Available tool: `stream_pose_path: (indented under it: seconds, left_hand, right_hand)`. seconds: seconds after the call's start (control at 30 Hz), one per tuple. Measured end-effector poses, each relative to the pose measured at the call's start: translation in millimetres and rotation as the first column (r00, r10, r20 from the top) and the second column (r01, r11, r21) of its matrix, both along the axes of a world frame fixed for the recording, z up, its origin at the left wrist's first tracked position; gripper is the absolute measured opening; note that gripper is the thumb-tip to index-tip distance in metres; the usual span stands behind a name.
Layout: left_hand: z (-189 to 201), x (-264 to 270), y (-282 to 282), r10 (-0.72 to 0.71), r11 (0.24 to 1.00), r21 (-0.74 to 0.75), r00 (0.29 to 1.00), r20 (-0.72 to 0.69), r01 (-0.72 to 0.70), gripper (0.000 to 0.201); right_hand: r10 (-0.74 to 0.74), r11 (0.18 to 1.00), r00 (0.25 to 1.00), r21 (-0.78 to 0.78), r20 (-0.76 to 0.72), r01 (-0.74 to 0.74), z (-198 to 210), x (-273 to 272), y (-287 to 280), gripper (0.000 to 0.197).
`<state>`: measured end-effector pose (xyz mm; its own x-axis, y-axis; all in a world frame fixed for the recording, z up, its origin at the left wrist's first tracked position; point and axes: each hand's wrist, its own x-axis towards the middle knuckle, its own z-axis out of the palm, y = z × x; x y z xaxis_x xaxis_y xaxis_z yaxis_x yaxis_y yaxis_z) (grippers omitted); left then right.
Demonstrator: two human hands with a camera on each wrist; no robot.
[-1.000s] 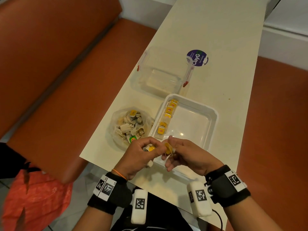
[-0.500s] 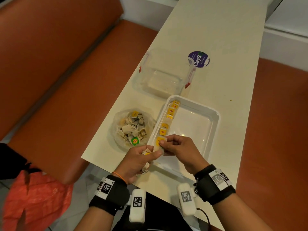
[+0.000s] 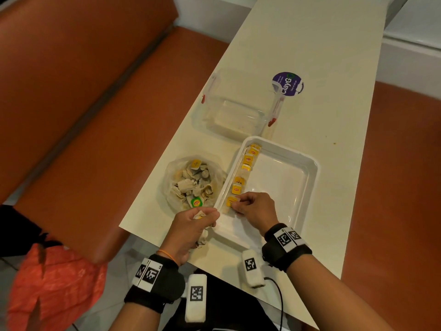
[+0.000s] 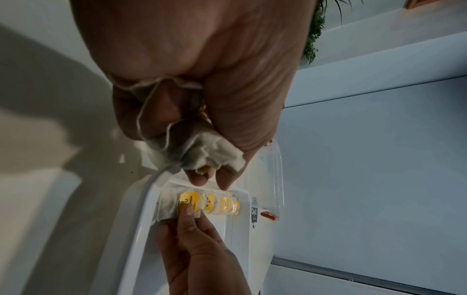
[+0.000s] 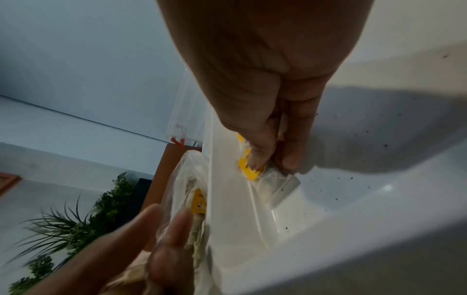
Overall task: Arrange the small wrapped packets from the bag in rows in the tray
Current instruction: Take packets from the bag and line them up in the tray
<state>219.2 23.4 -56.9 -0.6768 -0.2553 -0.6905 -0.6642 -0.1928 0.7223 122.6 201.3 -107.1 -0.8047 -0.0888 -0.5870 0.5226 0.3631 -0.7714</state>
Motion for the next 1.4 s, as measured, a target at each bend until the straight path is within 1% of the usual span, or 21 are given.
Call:
stream_pose_path:
  seconds: [0.23,0.43,0.53,0.6,0.7,0.77,0.83,0.9,0.97,1.03,1.1,1.2,1.3,1.4]
  left_hand:
    - [0,0,-1,0.018,0.999,0.028,1.000,0.009,-0.018,0.013]
    - [-2,-1,1,0.003,1.000,0.029,1.000,0.020,-0.003,0.016]
    - [-2,-1,1,0.001,1.000,0.030,0.999,0.033,-0.002,0.015]
    - [-2,-2,2,0.019,0.998,0.060,0.999,0.047,-0.022,0.020]
    - [2,-5,3,0.057,0.988,0.138,0.997,0.052,-0.064,0.036]
    - [5,-8,3,0.084,0.971,0.220,0.995,0.050,-0.093,0.043]
    - [10,-11,1,0.111,0.942,0.314,0.992,0.055,-0.123,0.044]
    - [12,-13,1,0.148,0.890,0.431,0.988,0.042,-0.152,0.043]
    - [13,-14,-1,0.160,0.840,0.526,0.987,-0.003,-0.135,0.049]
    - [15,-15,-1,0.105,0.820,0.570,0.991,-0.080,-0.040,0.062]
    - [20,-17,0,0.037,0.815,0.578,0.991,-0.129,0.044,0.070]
    - [28,-20,5,0.000,0.805,0.588,0.990,-0.140,0.083,0.064]
    - [32,-21,8,-0.071,0.819,0.552,0.983,-0.170,0.155,0.067]
    - [35,-21,11,-0.153,0.829,0.509,0.968,-0.197,0.234,0.069]
  right_hand:
    - [-0.040,0.998,0.998,0.049,-0.054,0.043,-6,-9,-6,0.016]
    - [-0.078,0.994,0.995,0.074,-0.063,0.083,-8,-12,-7,0.017]
    - [-0.074,0.992,0.995,0.095,-0.068,0.080,-10,-12,-7,0.021]
    - [-0.069,0.990,0.995,0.120,-0.074,0.078,-12,-12,-7,0.027]
    - [-0.097,0.986,0.990,0.129,-0.099,0.109,-7,-10,-7,0.036]
    - [-0.110,0.987,0.987,0.100,-0.118,0.122,8,-6,-6,0.035]
    - [-0.051,0.998,0.991,0.037,-0.120,0.055,30,-3,-4,0.027]
    - [0.105,0.992,0.986,-0.061,-0.127,-0.113,56,3,1,0.022]
    - [0.293,0.946,0.939,-0.088,-0.181,-0.313,81,12,6,0.026]
    - [0.429,0.890,0.859,-0.031,-0.278,-0.455,96,20,10,0.035]
    - [0.487,0.858,0.800,0.022,-0.350,-0.513,98,24,11,0.042]
    - [0.534,0.829,0.745,0.077,-0.399,-0.554,96,23,15,0.043]
    - [0.592,0.785,0.685,0.113,-0.426,-0.609,101,19,21,0.044]
    - [0.656,0.734,0.632,0.154,-0.412,-0.662,107,16,24,0.040]
